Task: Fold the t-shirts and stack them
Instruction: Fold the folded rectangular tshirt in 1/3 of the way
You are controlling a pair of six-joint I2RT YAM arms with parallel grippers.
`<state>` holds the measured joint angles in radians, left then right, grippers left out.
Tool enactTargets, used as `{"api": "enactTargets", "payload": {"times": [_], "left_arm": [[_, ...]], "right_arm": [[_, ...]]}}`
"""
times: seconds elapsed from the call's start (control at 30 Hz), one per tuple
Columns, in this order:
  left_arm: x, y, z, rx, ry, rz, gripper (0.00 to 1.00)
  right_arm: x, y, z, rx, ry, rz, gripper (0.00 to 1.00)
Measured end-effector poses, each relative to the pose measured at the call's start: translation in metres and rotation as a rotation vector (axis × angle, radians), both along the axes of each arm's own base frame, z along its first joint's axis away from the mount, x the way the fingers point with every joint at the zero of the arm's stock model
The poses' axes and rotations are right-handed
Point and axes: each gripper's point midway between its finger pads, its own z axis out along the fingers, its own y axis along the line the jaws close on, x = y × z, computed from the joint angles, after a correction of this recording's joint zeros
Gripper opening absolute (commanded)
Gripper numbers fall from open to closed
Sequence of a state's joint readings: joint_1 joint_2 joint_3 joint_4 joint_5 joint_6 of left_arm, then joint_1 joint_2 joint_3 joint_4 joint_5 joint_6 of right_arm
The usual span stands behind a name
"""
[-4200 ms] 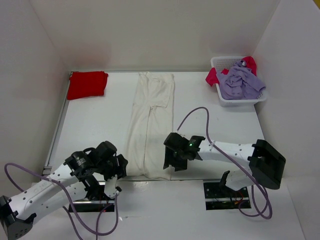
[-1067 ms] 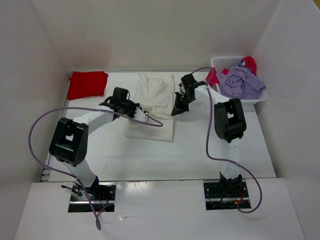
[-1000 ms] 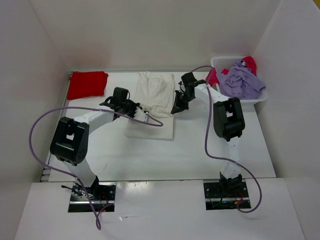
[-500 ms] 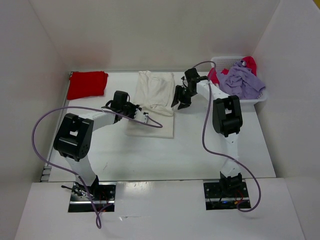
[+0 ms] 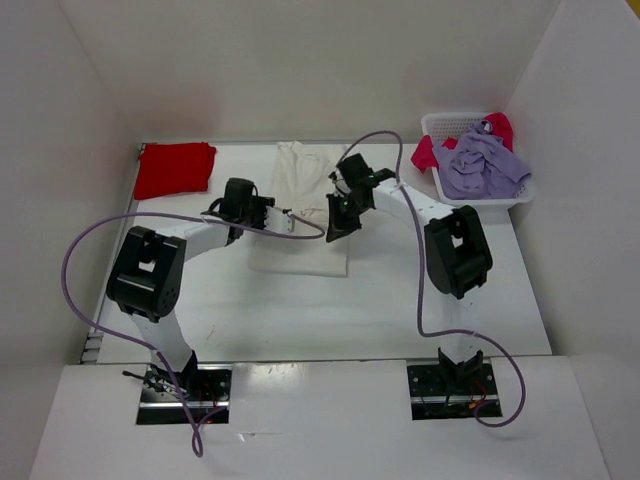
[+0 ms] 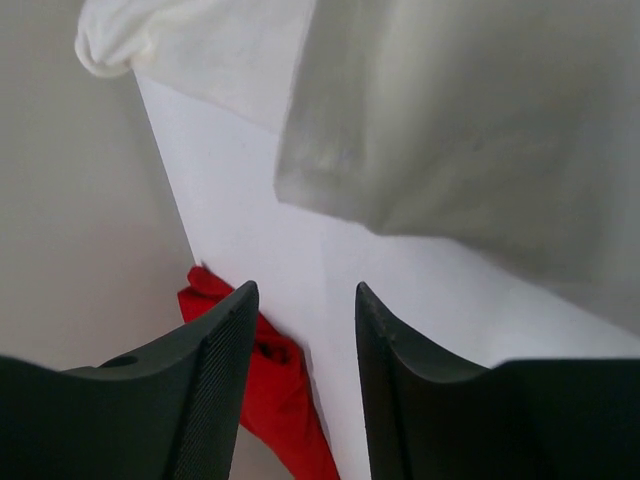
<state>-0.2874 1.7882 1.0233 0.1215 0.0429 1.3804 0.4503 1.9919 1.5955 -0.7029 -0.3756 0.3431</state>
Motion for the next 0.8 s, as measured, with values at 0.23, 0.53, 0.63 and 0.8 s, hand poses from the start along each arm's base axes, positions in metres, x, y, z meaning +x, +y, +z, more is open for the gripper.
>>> {"api": "enactTargets", "payload": {"times": [0.23, 0.53, 0.63, 0.8], "left_arm": [[0.0, 0.031, -0.001, -0.013, 0.039, 0.159, 0.54], [-0.019, 0.038, 0.013, 0.052, 0.074, 0.192, 0.54], [-0.03, 0.027, 0.036, 0.066, 0.053, 0.142, 0.58], [-0.07, 0.009, 0.056, 0.102, 0.076, -0.025, 0.7]], "right_arm": [[-0.008, 0.019, -0.057, -0.044, 0.128, 0.041, 0.0], [0.116, 0.028, -0.045, -0.189, -0.111, -0.091, 0.0], [0.161, 0.027, -0.013, -0.184, -0.248, -0.154, 0.01], [0.165, 0.005, 0.001, -0.208, -0.242, -0.193, 0.11]]}}
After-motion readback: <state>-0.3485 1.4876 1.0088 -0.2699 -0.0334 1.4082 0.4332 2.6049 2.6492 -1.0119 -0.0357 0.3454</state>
